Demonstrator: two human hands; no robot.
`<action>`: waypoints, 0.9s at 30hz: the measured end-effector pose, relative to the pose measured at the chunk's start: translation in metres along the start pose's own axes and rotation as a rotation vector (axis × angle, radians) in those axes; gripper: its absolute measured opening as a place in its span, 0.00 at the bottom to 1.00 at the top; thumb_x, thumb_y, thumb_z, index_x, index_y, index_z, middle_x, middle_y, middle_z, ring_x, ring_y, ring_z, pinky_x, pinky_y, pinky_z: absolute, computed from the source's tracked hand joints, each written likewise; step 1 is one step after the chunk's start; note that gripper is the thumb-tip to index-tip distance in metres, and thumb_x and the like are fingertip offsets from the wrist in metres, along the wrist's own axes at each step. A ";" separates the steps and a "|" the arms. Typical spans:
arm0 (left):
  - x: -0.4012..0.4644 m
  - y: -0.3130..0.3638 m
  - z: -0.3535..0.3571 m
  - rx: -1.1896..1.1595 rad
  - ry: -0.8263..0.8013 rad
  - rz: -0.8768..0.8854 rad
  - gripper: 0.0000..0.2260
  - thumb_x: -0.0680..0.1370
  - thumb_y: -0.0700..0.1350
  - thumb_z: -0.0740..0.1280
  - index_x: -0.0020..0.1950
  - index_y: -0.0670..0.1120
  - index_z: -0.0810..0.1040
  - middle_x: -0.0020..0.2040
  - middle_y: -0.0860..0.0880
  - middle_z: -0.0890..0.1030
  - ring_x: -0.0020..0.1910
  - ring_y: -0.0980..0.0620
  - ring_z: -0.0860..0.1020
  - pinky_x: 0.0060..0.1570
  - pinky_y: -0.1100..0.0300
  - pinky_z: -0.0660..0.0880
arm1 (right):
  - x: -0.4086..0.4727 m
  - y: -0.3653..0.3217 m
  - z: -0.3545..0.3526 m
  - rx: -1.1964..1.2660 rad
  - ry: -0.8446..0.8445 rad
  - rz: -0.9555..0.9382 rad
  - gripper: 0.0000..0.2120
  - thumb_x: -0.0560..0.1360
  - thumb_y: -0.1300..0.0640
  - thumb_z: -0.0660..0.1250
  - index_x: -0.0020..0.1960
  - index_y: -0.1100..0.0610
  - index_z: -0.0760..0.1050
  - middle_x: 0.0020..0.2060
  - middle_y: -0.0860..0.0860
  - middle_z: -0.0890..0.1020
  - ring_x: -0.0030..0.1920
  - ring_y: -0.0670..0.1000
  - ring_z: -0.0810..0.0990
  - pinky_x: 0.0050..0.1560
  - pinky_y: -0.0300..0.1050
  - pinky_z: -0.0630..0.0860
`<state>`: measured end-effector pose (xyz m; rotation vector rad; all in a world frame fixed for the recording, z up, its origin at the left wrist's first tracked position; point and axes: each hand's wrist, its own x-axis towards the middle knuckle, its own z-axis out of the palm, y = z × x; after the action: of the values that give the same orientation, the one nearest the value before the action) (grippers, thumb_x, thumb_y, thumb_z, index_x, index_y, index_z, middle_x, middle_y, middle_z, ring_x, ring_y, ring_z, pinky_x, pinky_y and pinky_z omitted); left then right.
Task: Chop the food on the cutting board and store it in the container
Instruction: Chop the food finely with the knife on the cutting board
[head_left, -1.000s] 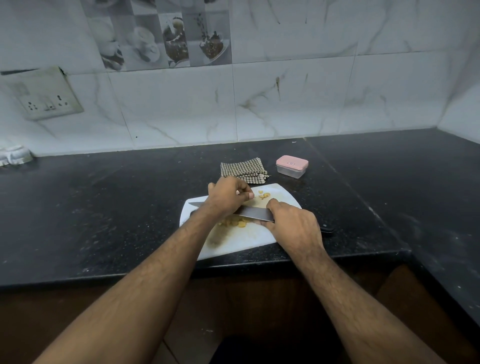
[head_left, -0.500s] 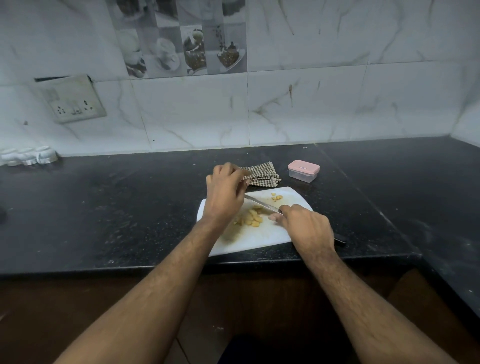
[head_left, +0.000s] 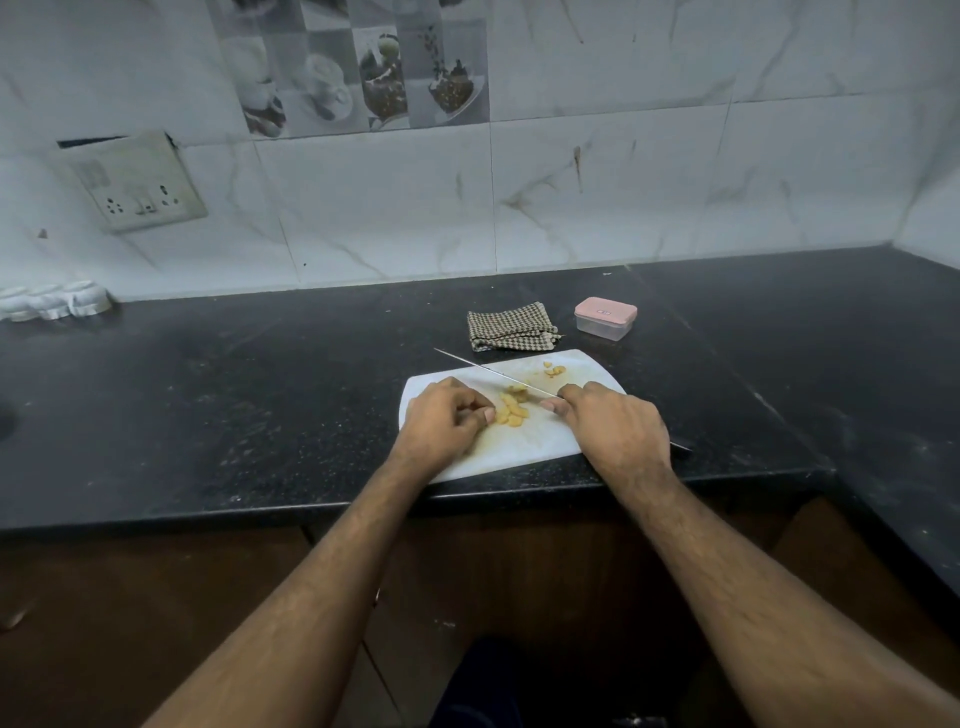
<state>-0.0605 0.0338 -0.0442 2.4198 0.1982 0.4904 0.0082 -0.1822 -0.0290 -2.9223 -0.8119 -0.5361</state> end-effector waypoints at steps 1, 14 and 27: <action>-0.001 -0.001 0.000 -0.014 0.005 0.004 0.02 0.77 0.51 0.74 0.47 0.56 0.86 0.48 0.58 0.81 0.50 0.56 0.79 0.56 0.48 0.78 | 0.000 0.000 0.000 0.001 0.004 0.002 0.22 0.83 0.36 0.47 0.61 0.47 0.74 0.45 0.47 0.78 0.43 0.53 0.82 0.35 0.47 0.70; -0.010 -0.004 -0.002 -0.032 -0.007 0.036 0.04 0.76 0.50 0.74 0.47 0.60 0.82 0.49 0.59 0.83 0.53 0.58 0.79 0.62 0.45 0.75 | -0.013 -0.016 -0.009 -0.024 0.004 -0.012 0.13 0.86 0.46 0.53 0.64 0.50 0.69 0.47 0.48 0.78 0.42 0.52 0.81 0.34 0.49 0.77; -0.009 -0.008 -0.001 0.004 0.051 0.070 0.05 0.77 0.48 0.75 0.52 0.52 0.85 0.47 0.56 0.83 0.50 0.57 0.76 0.54 0.53 0.76 | -0.015 -0.062 -0.042 0.306 -0.210 0.035 0.15 0.86 0.46 0.51 0.61 0.53 0.73 0.42 0.50 0.74 0.43 0.53 0.73 0.43 0.49 0.69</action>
<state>-0.0693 0.0381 -0.0507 2.4266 0.1370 0.5841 -0.0486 -0.1428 0.0032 -2.7298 -0.7817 -0.0896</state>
